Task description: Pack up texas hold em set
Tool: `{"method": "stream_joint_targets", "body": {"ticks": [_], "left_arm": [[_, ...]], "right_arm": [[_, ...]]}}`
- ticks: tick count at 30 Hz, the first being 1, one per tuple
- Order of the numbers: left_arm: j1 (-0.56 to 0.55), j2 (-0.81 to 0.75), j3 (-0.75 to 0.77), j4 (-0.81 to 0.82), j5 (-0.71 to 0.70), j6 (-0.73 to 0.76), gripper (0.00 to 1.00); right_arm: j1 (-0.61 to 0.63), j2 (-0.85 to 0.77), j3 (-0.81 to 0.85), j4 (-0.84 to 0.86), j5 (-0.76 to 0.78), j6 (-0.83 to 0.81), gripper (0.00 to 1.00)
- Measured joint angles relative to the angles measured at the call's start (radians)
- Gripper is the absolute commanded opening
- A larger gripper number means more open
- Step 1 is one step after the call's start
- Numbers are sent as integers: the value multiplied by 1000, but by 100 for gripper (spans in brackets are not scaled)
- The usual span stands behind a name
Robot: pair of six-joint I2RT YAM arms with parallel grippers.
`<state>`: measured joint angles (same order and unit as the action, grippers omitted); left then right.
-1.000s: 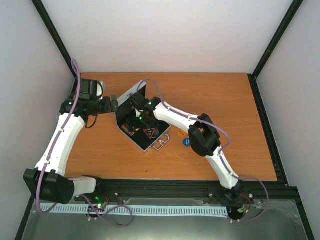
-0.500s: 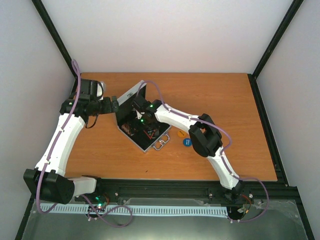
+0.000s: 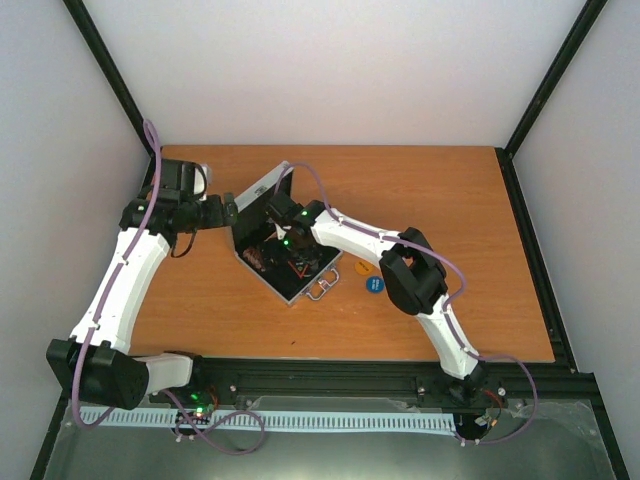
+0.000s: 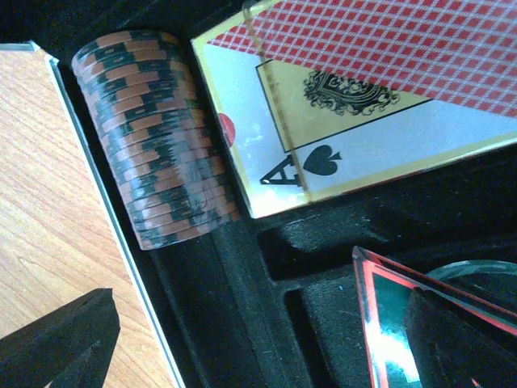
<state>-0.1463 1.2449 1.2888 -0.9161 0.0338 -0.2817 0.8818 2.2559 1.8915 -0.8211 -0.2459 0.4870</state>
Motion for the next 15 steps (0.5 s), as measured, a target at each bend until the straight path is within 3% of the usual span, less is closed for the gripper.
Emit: {"method": "stream_joint_targets", "body": {"ticks": [15], "left_arm": [[0, -4, -4, 1, 0, 0, 100]], "right_arm": [[0, 15, 105, -27, 57, 3, 99]]}}
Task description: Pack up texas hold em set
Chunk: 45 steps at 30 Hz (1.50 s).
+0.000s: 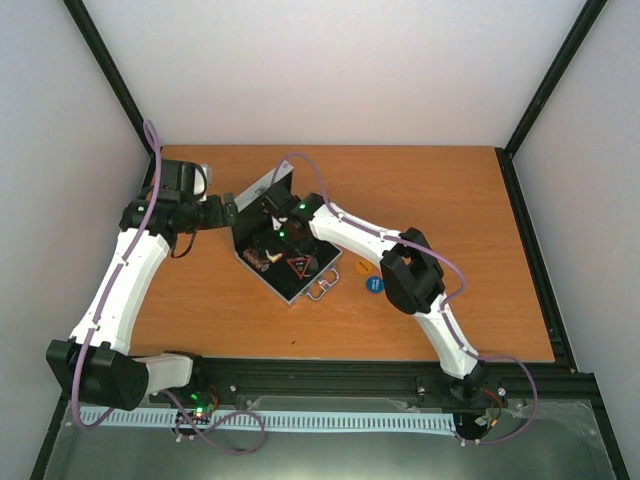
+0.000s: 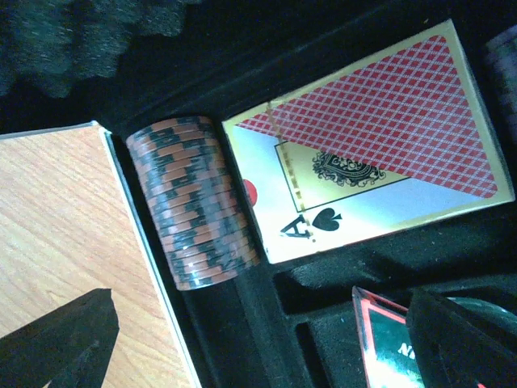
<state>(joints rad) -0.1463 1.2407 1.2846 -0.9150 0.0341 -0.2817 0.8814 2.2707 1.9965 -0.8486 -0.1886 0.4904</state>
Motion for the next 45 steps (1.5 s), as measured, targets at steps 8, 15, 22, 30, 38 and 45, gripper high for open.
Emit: {"method": "stream_joint_targets", "body": {"ticks": [8, 15, 22, 30, 38, 45], "left_arm": [[0, 0, 0, 0, -1, 0, 100], [0, 0, -3, -2, -1, 0, 100], [0, 0, -3, -3, -1, 0, 100], [0, 0, -5, -2, -1, 0, 100], [0, 0, -5, -2, -1, 0, 100], [0, -1, -5, -2, -1, 0, 100]], "right_arm": [[-8, 59, 1, -17, 17, 0, 99], [-11, 62, -9, -9, 12, 0, 98], [-10, 25, -87, 49, -14, 2, 97], [-5, -10, -151, 97, -36, 0, 98], [-3, -11, -141, 82, -7, -1, 100], [-5, -11, -98, 44, 23, -14, 100]]}}
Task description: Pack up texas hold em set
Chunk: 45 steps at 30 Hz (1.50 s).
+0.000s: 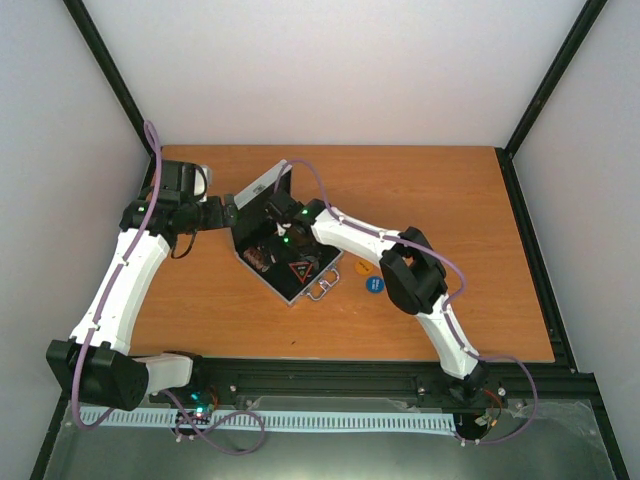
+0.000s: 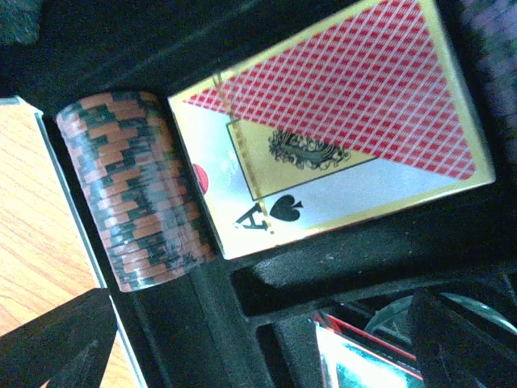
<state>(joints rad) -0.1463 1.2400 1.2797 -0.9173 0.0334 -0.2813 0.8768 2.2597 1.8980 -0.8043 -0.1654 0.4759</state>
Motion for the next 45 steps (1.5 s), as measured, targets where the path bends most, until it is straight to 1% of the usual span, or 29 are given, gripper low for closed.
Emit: {"method": "stream_joint_targets", "body": {"ticks": [4, 8, 13, 15, 18, 23, 25, 28, 35, 40, 45], "left_arm": [[0, 0, 0, 0, 0, 0, 100], [0, -1, 0, 0, 0, 0, 100], [0, -2, 0, 0, 0, 0, 100], [0, -2, 0, 0, 0, 0, 100], [0, -2, 0, 0, 0, 0, 100], [0, -2, 0, 0, 1, 0, 100], [0, -2, 0, 0, 2, 0, 100], [0, -2, 0, 0, 5, 0, 100], [0, -2, -2, 0, 8, 0, 100], [0, -2, -2, 0, 8, 0, 100], [0, -2, -4, 1, 8, 0, 100]], "right_arm": [[-2, -9, 10, -9, 36, 0, 100], [-7, -49, -18, -24, 111, 23, 100], [-29, -159, -103, -100, 267, 70, 100], [-44, -233, -164, -141, 347, 92, 100], [-65, -311, -235, -175, 388, 115, 100], [-147, -426, -443, -216, 389, 155, 100], [-176, -438, -525, -222, 386, 161, 100], [-184, -438, -593, -239, 374, 164, 100], [-185, -434, -653, -192, 327, 164, 99], [-196, -390, -688, -148, 285, 148, 98], [-204, -398, -705, -110, 274, 131, 91]]}}
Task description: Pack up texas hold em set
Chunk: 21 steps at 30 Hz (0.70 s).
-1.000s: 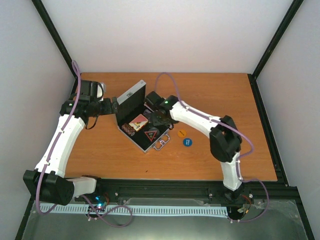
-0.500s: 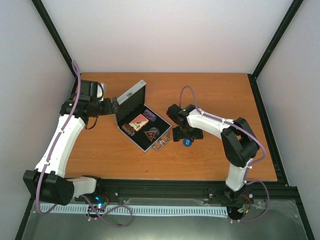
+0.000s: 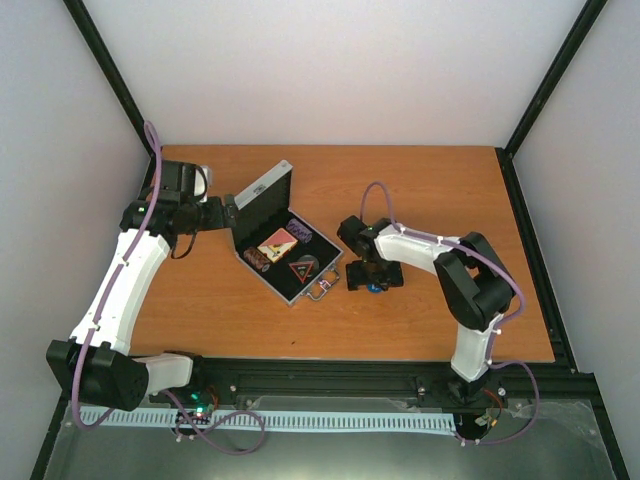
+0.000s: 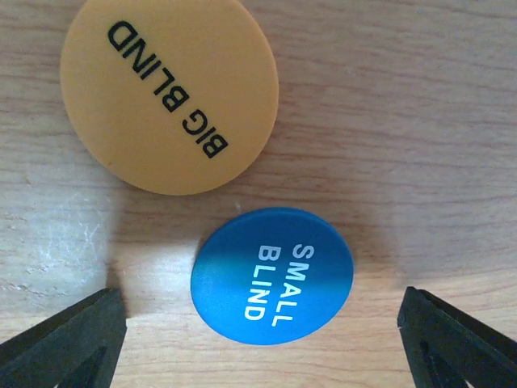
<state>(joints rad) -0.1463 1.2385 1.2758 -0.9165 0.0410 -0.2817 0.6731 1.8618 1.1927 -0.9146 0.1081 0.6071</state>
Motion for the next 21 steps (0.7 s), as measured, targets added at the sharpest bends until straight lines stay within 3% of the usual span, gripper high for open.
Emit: {"method": "stream_joint_targets", "body": {"ticks": [14, 21], "left_arm": [[0, 0, -2, 1, 0, 0, 100], [0, 0, -2, 2, 0, 0, 100]], "right_arm": [[-24, -54, -89, 113, -56, -25, 82], [-33, -58, -96, 134, -56, -41, 69]]}}
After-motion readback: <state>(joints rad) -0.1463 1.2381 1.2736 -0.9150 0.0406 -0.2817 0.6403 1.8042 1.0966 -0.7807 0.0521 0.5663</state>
